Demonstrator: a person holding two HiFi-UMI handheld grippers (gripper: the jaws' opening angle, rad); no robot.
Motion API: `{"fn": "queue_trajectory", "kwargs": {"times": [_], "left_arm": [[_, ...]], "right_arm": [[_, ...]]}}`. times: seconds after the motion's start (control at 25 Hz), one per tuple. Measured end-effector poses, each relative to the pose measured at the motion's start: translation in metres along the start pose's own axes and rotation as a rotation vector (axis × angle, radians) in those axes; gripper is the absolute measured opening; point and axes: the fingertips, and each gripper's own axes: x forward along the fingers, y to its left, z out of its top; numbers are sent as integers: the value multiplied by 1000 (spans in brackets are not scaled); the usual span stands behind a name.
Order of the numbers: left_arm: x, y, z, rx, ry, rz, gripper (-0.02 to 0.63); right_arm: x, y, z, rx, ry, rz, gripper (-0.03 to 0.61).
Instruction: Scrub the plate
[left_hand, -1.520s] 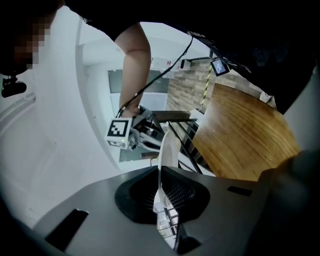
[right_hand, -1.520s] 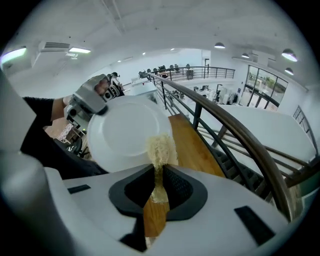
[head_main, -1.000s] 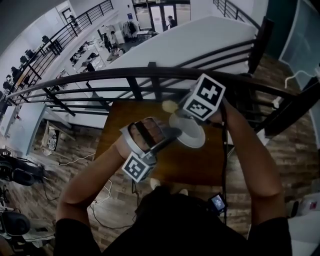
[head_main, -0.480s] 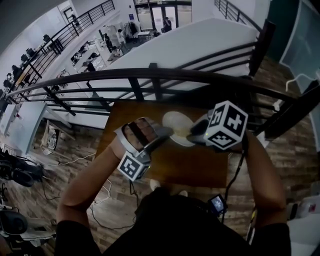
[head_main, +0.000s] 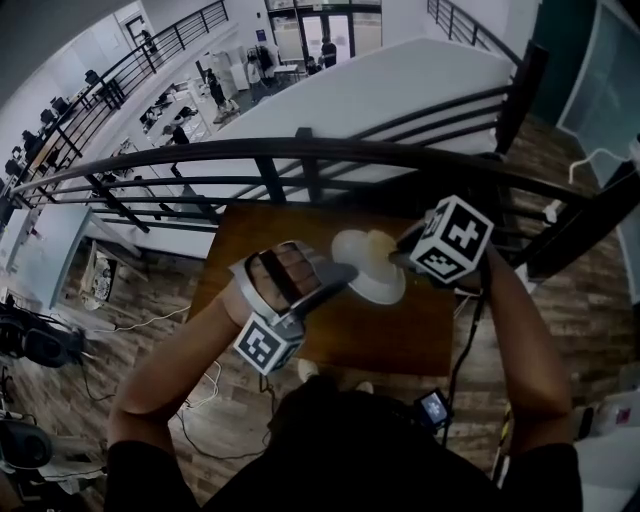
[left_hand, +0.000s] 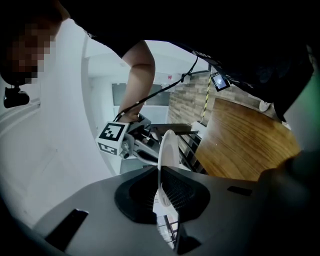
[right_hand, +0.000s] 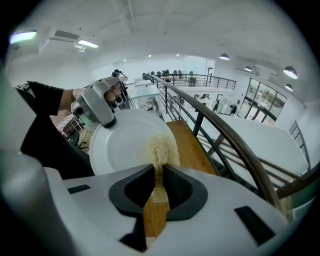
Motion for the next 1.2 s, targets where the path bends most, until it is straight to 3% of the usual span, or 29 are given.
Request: {"fn": "queue_trajectory", "kwargs": {"times": [0.12, 0.36, 0.48, 0.6, 0.72, 0.88, 1.0, 1.08, 1.2], "left_arm": [[6, 6, 3, -16, -14, 2, 27], [15, -11, -14, -7, 42, -35, 25], [18, -7, -30, -88, 59, -20, 21], [18, -21, -49, -78, 109, -49, 23], [18, -31, -50, -92, 106, -77, 25], [23, -33, -50, -194, 76, -90, 25], [30, -33, -60, -289, 80, -99, 25], [33, -33, -69, -389, 85, -91, 23], [38, -31, -84, -591, 92, -58, 21]], "right_arm": [[-9, 7, 23, -37, -35, 3, 54], [-24, 55, 55, -137, -94, 52, 54], [-27, 70, 51, -163, -97, 50, 54], [-15, 74, 35, -186, -58, 36, 54], [-1, 60, 14, -144, -25, 33, 54], [16, 24, -21, -41, 0, -4, 54], [27, -18, -47, 60, 5, -84, 54], [32, -42, -61, 138, -14, -133, 54], [32, -52, -63, 215, -123, -153, 54]]}}
